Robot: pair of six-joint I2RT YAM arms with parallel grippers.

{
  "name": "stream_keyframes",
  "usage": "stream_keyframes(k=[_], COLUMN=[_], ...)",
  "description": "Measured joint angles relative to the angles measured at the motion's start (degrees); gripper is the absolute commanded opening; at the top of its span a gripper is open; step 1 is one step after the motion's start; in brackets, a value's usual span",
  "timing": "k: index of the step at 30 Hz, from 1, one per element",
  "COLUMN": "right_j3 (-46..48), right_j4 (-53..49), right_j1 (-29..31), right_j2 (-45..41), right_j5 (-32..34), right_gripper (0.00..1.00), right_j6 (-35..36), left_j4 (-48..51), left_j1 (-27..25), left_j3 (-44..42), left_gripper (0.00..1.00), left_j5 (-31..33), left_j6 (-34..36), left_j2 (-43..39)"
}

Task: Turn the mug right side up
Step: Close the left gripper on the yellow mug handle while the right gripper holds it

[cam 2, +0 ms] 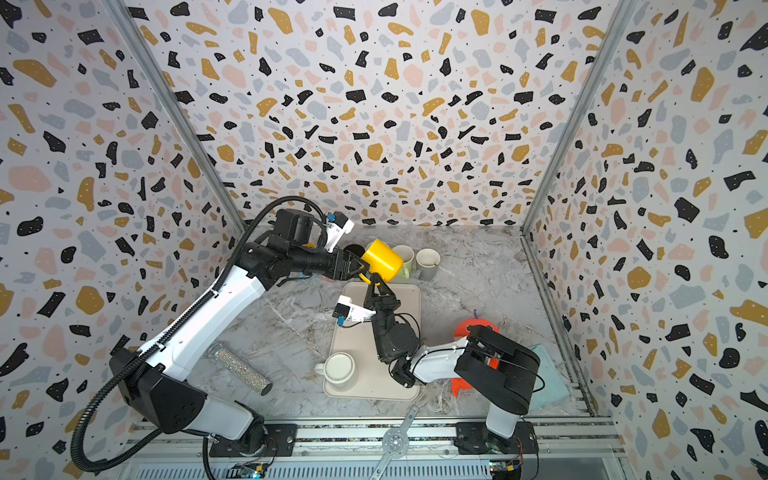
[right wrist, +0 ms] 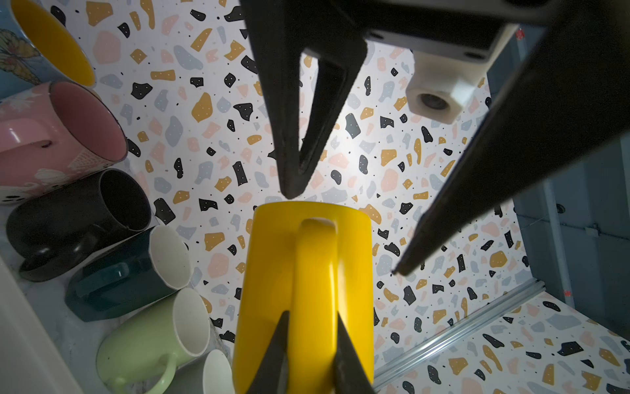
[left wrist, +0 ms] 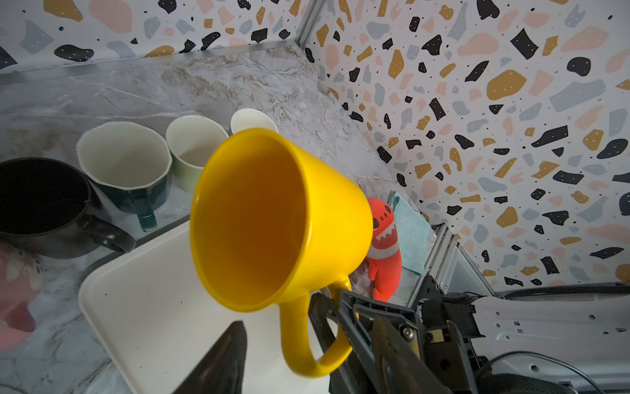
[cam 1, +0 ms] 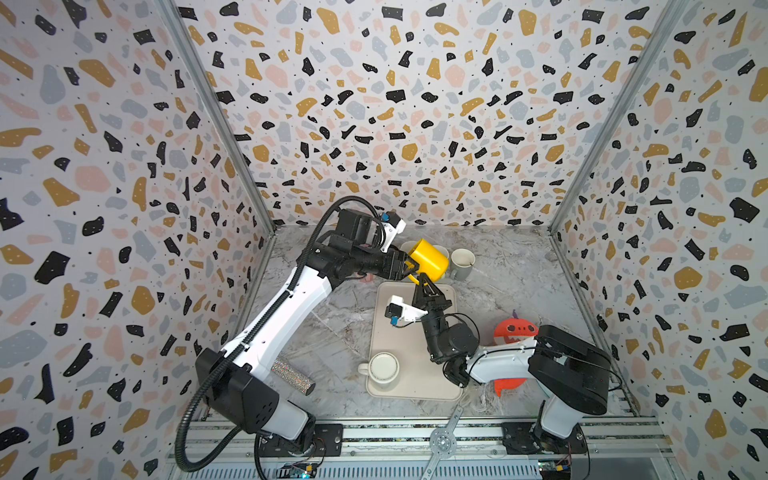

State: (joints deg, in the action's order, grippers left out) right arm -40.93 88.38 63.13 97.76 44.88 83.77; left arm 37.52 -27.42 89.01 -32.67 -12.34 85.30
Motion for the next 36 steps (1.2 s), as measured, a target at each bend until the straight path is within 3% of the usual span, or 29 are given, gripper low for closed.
stream_keyframes(k=[14,22,25,28,36], right_j3=[-1.8,-2.3,-2.3,-2.3,-2.3], right_j4=[0.3,0.3,0.3,-1.0,-1.2], right_j1=[0.5,0.6,0.6,0.8,1.1], right_j2=[0.0,0.0,0.0,0.0,-0.3], right_j5=[0.0,0.0,0.2,0.2,1.1], right_gripper=[0.00,0.00,0.00,0.00,0.00], right_j6=[0.1,0.1,0.0,0.3,0.0], left_j4=[-6.3,-7.9,-8.2,-8.9,-9.8], left_j1=[0.0,0.0,0.0,0.0,0.1], left_j3=[-5.4,-6.1,-6.1,-6.1,-6.7], left_gripper=[0.53,0.35,0.21,0.00,0.00], left_j5=[-4.7,-5.6,-5.9,-6.8,-7.6], left_j6=[-5.3,-6.9,-7.5,-9.2,-10.3], left_j2=[-1.1,-1.1,-1.1,-1.1,-1.1])
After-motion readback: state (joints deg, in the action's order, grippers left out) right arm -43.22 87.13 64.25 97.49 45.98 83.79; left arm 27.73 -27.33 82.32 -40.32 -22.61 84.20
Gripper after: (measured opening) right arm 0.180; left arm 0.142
